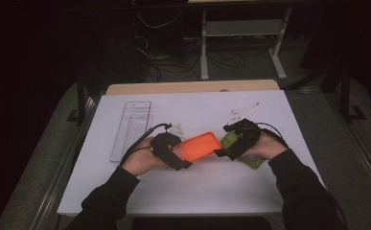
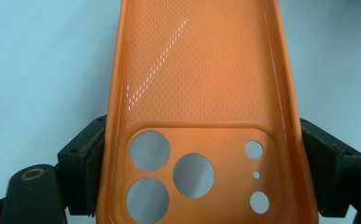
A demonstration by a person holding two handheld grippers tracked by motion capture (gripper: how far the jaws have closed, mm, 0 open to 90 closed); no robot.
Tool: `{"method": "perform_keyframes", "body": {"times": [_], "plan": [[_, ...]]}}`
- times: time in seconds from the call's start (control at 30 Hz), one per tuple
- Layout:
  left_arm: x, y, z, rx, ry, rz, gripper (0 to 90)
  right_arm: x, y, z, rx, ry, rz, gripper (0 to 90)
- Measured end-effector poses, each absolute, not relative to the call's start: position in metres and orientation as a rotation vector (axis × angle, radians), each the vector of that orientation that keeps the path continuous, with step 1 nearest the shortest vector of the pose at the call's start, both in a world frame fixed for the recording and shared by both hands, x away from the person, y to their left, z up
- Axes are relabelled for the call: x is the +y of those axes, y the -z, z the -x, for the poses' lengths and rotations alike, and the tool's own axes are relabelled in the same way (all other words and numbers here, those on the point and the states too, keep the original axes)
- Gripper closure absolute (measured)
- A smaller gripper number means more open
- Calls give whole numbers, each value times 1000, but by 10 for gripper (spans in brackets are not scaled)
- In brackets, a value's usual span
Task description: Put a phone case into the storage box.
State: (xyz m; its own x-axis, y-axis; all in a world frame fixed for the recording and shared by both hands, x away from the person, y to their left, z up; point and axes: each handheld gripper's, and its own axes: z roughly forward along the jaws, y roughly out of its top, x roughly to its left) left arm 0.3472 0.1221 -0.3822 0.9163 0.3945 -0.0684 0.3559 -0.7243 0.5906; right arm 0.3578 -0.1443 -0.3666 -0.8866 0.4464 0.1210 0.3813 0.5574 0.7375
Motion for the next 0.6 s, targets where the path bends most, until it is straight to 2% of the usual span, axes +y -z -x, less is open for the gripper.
{"method": "perform_keyframes", "body": {"times": [0.37, 0.6], "plan": [[130, 387, -353, 698, -95, -2425, 163, -155, 390, -339, 2511, -1340, -970, 0], [135, 385, -354, 716, -79, -2414, 162, -149, 403, -328, 2431, -1379, -1022, 0]]}}
